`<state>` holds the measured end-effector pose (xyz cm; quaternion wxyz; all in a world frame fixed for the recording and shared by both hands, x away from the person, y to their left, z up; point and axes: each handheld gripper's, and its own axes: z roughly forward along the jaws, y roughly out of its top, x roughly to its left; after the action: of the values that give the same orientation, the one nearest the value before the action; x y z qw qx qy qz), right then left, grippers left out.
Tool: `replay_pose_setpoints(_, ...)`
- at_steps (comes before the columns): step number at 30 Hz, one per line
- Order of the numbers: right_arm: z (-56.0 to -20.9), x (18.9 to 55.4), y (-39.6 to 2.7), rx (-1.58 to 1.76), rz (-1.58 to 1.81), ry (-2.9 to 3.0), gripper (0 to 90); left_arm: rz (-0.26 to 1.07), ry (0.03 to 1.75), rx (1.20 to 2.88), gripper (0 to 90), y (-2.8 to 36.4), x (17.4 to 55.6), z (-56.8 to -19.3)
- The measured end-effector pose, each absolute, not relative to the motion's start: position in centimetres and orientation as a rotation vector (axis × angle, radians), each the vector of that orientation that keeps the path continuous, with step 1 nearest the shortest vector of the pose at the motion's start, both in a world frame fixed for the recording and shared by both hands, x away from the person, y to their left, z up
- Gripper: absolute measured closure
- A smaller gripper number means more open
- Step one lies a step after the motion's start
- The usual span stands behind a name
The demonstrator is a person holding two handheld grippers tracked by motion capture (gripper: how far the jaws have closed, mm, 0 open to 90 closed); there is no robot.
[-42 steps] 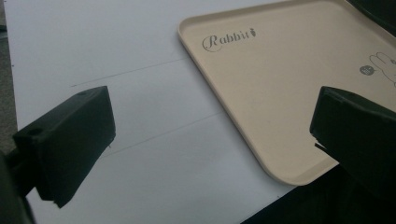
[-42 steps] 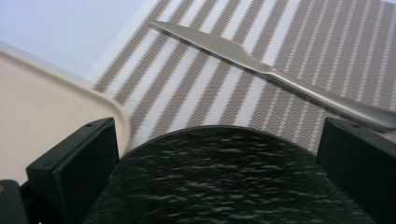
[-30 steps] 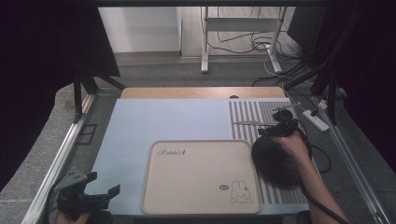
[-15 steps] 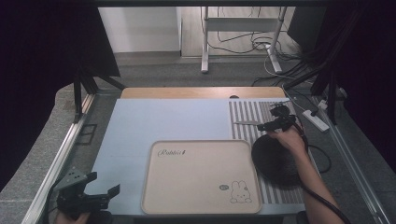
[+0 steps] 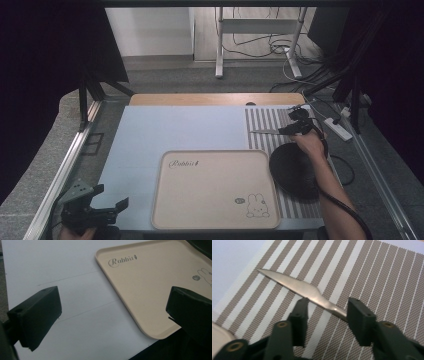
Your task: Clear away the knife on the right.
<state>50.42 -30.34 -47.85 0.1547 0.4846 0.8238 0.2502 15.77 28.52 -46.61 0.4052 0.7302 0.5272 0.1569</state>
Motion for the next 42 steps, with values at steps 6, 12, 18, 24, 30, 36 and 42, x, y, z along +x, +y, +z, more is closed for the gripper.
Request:
replay_pose_setpoints(6, -48.2, 51.3, -30.7, 1.379, 0.7, 2.389, 81.4, 0.398, 1.332, 1.848, 0.3, 28.5, 15.8, -46.6)
replay_pose_setpoints(12, -48.7, 52.4, -31.8, 1.38, 0.68, 2.376, 89.7, 0.39, 1.334, 1.845, 0.4, 28.5, 15.9, -46.6)
replay_pose_setpoints(18, -49.4, 53.2, -32.9, 1.429, 0.665, 2.319, 89.7, 0.385, 1.337, 1.839, 0.4, 28.6, 15.9, -46.7)
replay_pose_setpoints(24, -50.3, 53.6, -34.0, 1.481, 0.592, 2.286, 89.7, 0.388, 1.335, 1.839, 0.5, 28.6, 15.8, -46.6)
replay_pose_setpoints(30, -50.1, 53.0, -35.1, 1.485, 0.546, 2.301, 89.8, 0.383, 1.336, 1.837, 0.6, 28.6, 15.8, -46.7)
replay_pose_setpoints(36, -49.7, 51.6, -35.9, 1.508, 0.542, 2.397, 89.8, 0.383, 1.332, 1.842, 0.8, 28.6, 15.8, -46.7)
replay_pose_setpoints(42, -49.5, 50.8, -35.8, 1.498, 0.533, 2.472, 89.8, 0.386, 1.327, 1.857, 1.1, 28.4, 15.9, -46.6)
